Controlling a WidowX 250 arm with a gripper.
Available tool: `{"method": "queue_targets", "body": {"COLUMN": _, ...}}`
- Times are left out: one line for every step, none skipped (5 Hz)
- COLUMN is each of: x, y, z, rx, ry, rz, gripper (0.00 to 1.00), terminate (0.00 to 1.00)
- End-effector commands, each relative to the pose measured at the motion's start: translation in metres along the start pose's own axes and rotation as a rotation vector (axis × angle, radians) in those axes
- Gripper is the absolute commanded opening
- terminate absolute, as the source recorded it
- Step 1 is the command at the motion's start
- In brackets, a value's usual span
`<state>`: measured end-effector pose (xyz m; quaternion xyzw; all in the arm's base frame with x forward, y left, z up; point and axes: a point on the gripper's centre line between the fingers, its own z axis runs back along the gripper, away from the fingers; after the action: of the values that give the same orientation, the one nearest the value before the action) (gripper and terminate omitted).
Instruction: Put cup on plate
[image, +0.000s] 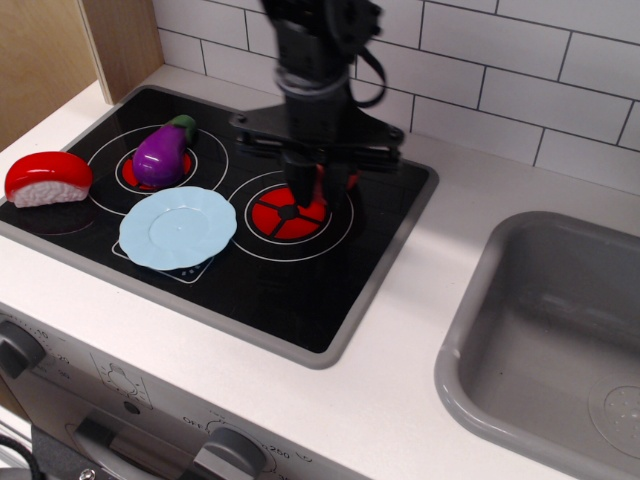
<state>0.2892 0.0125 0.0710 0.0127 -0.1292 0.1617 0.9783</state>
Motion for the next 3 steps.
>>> {"method": "queue_targets", "body": {"x": -0.013, "y": 0.046, "z": 0.040, "rx": -0.068, "ry": 0.002, "rz": -0.023, "gripper": 0.00, "terminate": 0.00}}
{"method": "queue_targets", "body": {"x": -0.024, "y": 0.071, "z": 0.046, "rx": -0.073, "ry": 0.046, "rz": -0.005, "gripper": 0.00, "terminate": 0.00}}
{"method": "queue_targets", "body": {"x": -0.037, "y": 0.094, "z": 0.044, "rx": -0.078, "ry": 0.053, "rz": -0.030, "gripper": 0.00, "terminate": 0.00}}
